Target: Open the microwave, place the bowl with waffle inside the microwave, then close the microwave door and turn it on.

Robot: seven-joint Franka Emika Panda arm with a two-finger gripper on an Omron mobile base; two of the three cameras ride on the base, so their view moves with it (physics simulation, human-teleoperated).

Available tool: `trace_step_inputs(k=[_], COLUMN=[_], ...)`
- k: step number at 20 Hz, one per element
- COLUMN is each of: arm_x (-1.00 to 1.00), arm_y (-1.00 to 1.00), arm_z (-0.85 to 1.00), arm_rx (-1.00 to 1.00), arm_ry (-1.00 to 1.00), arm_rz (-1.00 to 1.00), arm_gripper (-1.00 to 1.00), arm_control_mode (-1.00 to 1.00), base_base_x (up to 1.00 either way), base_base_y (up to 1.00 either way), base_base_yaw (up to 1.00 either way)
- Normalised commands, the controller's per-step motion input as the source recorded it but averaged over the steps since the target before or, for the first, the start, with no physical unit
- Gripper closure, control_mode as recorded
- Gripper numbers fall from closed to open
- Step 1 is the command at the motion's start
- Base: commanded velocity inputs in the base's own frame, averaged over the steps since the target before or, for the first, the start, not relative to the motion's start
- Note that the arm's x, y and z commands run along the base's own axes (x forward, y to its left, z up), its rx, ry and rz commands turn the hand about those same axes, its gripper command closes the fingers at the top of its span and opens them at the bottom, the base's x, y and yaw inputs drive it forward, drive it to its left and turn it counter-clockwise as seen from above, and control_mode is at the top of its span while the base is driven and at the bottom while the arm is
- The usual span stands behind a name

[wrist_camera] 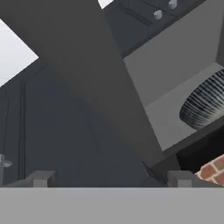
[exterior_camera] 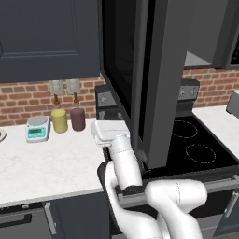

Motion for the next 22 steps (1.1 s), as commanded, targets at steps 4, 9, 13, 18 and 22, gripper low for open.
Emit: trace_step_inputs(k=[4,9,13,18,22], arm_x=[-0.59,-0.6,-0.71,-0.92,-0.96], arm_y=[0.39,0.27,0.09,0.0,0.0], arm_z=[0.7,0.45,0.02,0.06,0.29], arm_rx=[-0.02,-0.03,-0.05,-0.01,0.0], arm_ry=[0.0,0.0,-0.02,-0.1,-0.11], arm_rz=[-0.15,-0.13,-0.24,-0.32,-0.35], arm_gripper=[-1.0,-1.0,-1.0,-1.0,-1.0], arm_control_mode=[-1.0,-1.0,-1.0,-1.0,-1.0], base_base_x=[0.0,0.0,0.0,0.0,0.0], base_base_y=[0.0,0.0,0.0,0.0,0.0], base_base_yaw=[0.0,0.0,0.0,0.0,0.0])
